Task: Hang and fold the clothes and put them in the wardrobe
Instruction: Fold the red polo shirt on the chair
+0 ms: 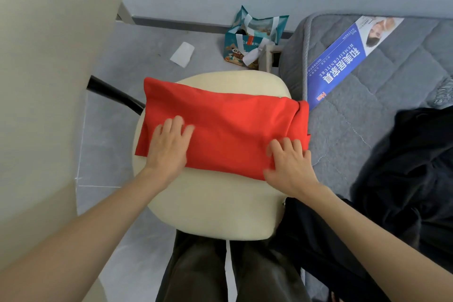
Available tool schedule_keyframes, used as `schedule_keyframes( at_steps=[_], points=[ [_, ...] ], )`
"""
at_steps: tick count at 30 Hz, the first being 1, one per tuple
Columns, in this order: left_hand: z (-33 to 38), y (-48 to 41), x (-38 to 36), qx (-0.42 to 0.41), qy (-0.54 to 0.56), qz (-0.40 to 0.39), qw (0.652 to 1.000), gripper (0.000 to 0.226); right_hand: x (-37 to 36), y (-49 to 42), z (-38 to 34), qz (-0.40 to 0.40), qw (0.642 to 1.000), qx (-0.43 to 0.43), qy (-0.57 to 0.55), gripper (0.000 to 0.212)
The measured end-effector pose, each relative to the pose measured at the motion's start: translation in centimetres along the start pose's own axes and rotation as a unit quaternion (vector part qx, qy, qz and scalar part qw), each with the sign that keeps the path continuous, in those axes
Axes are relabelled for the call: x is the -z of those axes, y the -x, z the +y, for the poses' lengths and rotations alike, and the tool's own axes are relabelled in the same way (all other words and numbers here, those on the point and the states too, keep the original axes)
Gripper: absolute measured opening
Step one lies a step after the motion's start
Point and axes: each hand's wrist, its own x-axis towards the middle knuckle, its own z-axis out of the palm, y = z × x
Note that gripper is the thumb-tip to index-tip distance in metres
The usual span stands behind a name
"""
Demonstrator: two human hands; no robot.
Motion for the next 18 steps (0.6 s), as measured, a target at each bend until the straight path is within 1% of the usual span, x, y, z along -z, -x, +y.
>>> schedule_keyframes(
  at_steps=[1, 2, 3, 5, 8, 10, 12, 13, 14, 16, 18],
  points=[
    [0.9, -0.6, 0.2, -0.017, 0.036, 0.026, 0.999, 0.061, 0.2, -0.3, -0.6, 0.055, 0.998, 0.003, -0.024, 0.041],
    [1.8, -1.4, 0.3, -0.037, 0.058, 0.041, 0.997, 0.066, 0.2, -0.6, -1.1, 0.099, 0.994, 0.008, -0.036, 0.046],
    [2.9, -2.2, 0.2, -0.056, 0.067, 0.044, 0.995, 0.069, 0.1, -1.1, -1.7, 0.118, 0.992, 0.012, -0.045, 0.054],
    [4.8, -3.8, -0.4, -0.072, 0.067, 0.022, 0.995, 0.068, -0.5, -2.0, -2.6, 0.09, 0.995, 0.02, -0.042, 0.067],
    [5.5, -5.7, -2.3, -0.044, 0.041, -0.032, 0.998, 0.064, -2.7, -3.3, -1.5, 0.034, 0.999, 0.029, 0.027, 0.066],
    [4.5, -6.8, -3.5, -0.032, 0.031, -0.053, 0.998, 0.066, -3.6, -4.0, 0.4, 0.025, 0.998, 0.004, 0.054, 0.065],
    [3.2, -7.7, -4.0, -0.036, 0.061, -0.066, 0.995, 0.067, -3.6, -4.5, 2.1, 0.018, 0.999, -0.045, 0.026, 0.062],
    [2.6, -7.9, -3.9, -0.024, 0.1, -0.066, 0.993, 0.065, -3.5, -4.7, 2.5, 0.013, 0.998, -0.061, -0.001, 0.06],
    [2.0, -8.0, -3.6, 0.008, 0.152, -0.058, 0.987, 0.062, -3.2, -4.7, 2.7, 0.018, 0.997, -0.066, -0.027, 0.059],
    [1.0, -7.8, -3.2, 0.121, 0.244, -0.027, 0.962, 0.058, -2.5, -4.5, 2.3, 0.082, 0.991, -0.074, -0.08, 0.061],
    [0.1, -7.0, -3.0, 0.246, 0.283, -0.007, 0.927, 0.06, -1.7, -4.6, 1.5, 0.158, 0.966, -0.134, -0.154, 0.069]
  ],
)
